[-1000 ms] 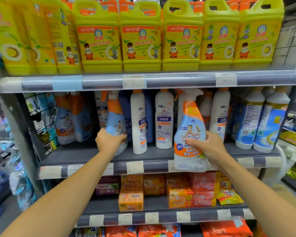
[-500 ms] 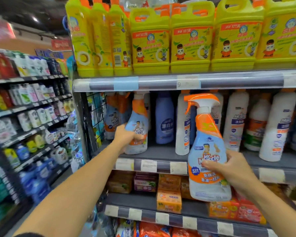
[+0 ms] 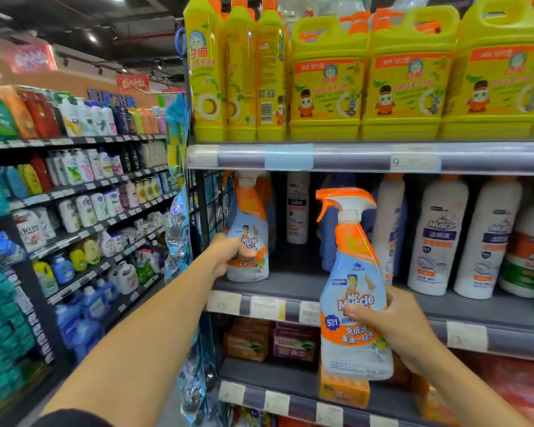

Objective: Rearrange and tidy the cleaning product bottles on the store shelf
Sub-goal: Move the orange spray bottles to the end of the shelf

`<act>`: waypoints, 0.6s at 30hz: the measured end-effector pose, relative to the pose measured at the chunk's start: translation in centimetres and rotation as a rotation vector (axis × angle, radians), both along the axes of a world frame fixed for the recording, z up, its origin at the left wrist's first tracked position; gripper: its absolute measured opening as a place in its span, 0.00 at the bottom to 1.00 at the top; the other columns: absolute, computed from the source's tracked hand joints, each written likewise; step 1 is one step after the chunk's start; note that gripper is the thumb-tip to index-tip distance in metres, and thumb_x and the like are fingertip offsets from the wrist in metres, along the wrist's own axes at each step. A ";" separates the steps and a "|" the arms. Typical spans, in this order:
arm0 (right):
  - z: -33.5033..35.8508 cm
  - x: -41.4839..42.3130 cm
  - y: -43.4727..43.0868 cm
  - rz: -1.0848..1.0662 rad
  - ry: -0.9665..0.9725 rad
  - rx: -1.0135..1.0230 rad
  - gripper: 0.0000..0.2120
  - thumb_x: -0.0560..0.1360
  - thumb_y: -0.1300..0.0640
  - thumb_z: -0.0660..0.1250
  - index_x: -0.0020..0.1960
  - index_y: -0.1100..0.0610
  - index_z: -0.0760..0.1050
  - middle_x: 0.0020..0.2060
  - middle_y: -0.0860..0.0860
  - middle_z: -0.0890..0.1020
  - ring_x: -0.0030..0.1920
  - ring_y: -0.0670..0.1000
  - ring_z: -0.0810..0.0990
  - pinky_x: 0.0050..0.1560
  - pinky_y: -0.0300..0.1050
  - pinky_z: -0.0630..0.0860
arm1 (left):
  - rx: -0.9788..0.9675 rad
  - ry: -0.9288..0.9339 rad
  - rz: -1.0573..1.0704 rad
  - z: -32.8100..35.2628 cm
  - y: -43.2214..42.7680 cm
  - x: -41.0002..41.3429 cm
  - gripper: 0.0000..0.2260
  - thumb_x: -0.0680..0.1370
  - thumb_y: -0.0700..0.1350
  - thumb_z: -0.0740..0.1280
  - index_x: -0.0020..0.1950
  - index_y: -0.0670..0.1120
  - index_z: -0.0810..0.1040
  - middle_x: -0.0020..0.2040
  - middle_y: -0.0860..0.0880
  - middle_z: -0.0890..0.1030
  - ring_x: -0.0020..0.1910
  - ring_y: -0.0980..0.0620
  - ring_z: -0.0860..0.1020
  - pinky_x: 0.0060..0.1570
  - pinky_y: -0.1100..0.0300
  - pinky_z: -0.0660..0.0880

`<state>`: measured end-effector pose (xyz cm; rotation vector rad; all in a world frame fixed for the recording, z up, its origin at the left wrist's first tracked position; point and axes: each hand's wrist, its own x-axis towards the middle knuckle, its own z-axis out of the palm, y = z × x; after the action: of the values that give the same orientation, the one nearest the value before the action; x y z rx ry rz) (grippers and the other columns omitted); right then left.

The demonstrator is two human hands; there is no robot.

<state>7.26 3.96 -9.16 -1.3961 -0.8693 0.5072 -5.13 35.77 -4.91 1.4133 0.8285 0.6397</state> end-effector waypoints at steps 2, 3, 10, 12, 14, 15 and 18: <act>0.1 -0.3 0.5 0.002 -0.006 -0.002 0.23 0.57 0.52 0.80 0.51 0.56 0.82 0.42 0.55 0.87 0.42 0.56 0.86 0.36 0.45 0.82 | -0.011 -0.002 -0.025 -0.2 0.5 -0.1 0.29 0.61 0.26 0.75 0.61 0.38 0.77 0.49 0.41 0.85 0.50 0.40 0.83 0.54 0.44 0.79; 0.1 -0.4 0.7 0.002 -0.008 -0.003 0.24 0.57 0.52 0.80 0.51 0.57 0.82 0.43 0.55 0.87 0.43 0.56 0.86 0.36 0.45 0.82 | -0.010 -0.005 -0.028 -0.3 0.8 0.0 0.30 0.61 0.26 0.75 0.62 0.38 0.76 0.50 0.42 0.84 0.50 0.41 0.83 0.54 0.44 0.79; 0.9 -0.9 1.8 -0.023 -0.004 -0.013 0.25 0.57 0.51 0.79 0.52 0.57 0.80 0.42 0.53 0.87 0.41 0.54 0.86 0.34 0.43 0.81 | 0.146 -0.038 0.083 -1.7 0.1 0.5 0.33 0.60 0.27 0.78 0.61 0.44 0.71 0.54 0.45 0.81 0.59 0.41 0.79 0.61 0.46 0.75; 1.1 -1.0 2.2 -0.028 -0.021 -0.028 0.26 0.56 0.50 0.79 0.52 0.57 0.80 0.42 0.52 0.87 0.41 0.54 0.86 0.34 0.43 0.81 | 0.246 0.012 0.198 -2.7 -1.1 0.8 0.43 0.56 0.35 0.83 0.66 0.43 0.65 0.60 0.44 0.76 0.63 0.42 0.75 0.66 0.46 0.72; 1.3 -1.1 2.6 -0.034 -0.032 -0.039 0.26 0.56 0.49 0.79 0.52 0.56 0.80 0.42 0.51 0.87 0.42 0.53 0.86 0.36 0.44 0.82 | 0.389 0.107 0.340 -3.8 -2.8 1.4 0.54 0.54 0.47 0.85 0.72 0.43 0.57 0.68 0.39 0.69 0.68 0.39 0.69 0.68 0.42 0.68; 1.2 -1.1 2.8 -0.037 -0.031 -0.043 0.26 0.57 0.49 0.79 0.52 0.55 0.80 0.42 0.51 0.87 0.42 0.53 0.86 0.36 0.45 0.82 | 0.462 0.161 0.409 -4.0 -3.7 1.9 0.58 0.54 0.51 0.85 0.74 0.45 0.53 0.71 0.38 0.65 0.70 0.37 0.65 0.68 0.40 0.67; 1.0 -1.2 3.1 -0.048 -0.016 -0.050 0.28 0.55 0.48 0.79 0.53 0.55 0.79 0.42 0.51 0.87 0.42 0.53 0.86 0.37 0.47 0.82 | 0.609 0.315 0.533 -4.0 -5.5 3.3 0.58 0.56 0.55 0.83 0.74 0.49 0.48 0.72 0.37 0.60 0.71 0.35 0.62 0.64 0.37 0.68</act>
<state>6.07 7.02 -8.17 -1.4647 -0.8385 0.4841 -1.83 30.30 -8.89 1.8850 1.3582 1.1643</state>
